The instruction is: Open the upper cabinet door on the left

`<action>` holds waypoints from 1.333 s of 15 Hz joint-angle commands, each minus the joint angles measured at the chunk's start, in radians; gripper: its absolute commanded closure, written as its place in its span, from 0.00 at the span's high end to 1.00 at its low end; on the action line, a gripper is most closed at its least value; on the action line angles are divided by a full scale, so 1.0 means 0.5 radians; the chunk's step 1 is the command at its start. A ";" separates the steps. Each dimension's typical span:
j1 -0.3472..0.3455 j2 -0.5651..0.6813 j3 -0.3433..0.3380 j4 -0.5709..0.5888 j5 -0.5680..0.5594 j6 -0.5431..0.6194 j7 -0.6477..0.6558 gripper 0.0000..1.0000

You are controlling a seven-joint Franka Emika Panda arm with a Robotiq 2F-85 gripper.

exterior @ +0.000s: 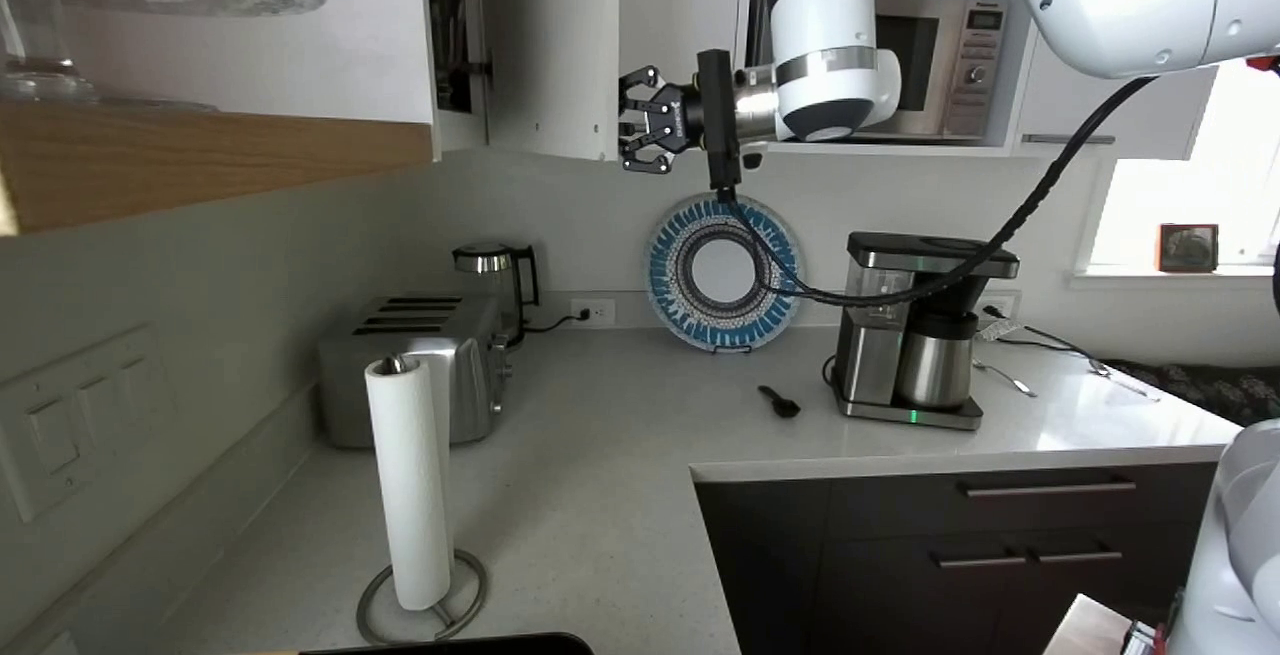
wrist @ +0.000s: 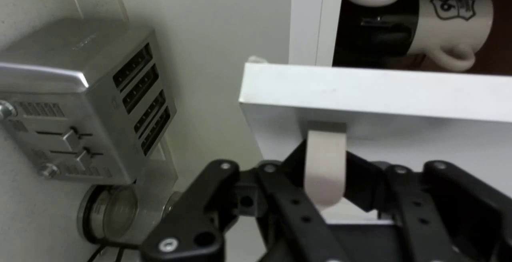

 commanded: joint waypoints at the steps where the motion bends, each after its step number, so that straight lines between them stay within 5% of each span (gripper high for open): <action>1: -0.072 -0.183 -0.092 -0.071 0.069 0.055 -0.039 0.35; 3: -0.097 -0.177 -0.125 -0.064 0.076 0.065 -0.069 0.36; 12: -0.157 -0.203 -0.181 0.013 0.200 0.353 -0.184 1.00; 20: -0.234 -0.280 -0.153 0.188 0.392 0.843 -0.353 1.00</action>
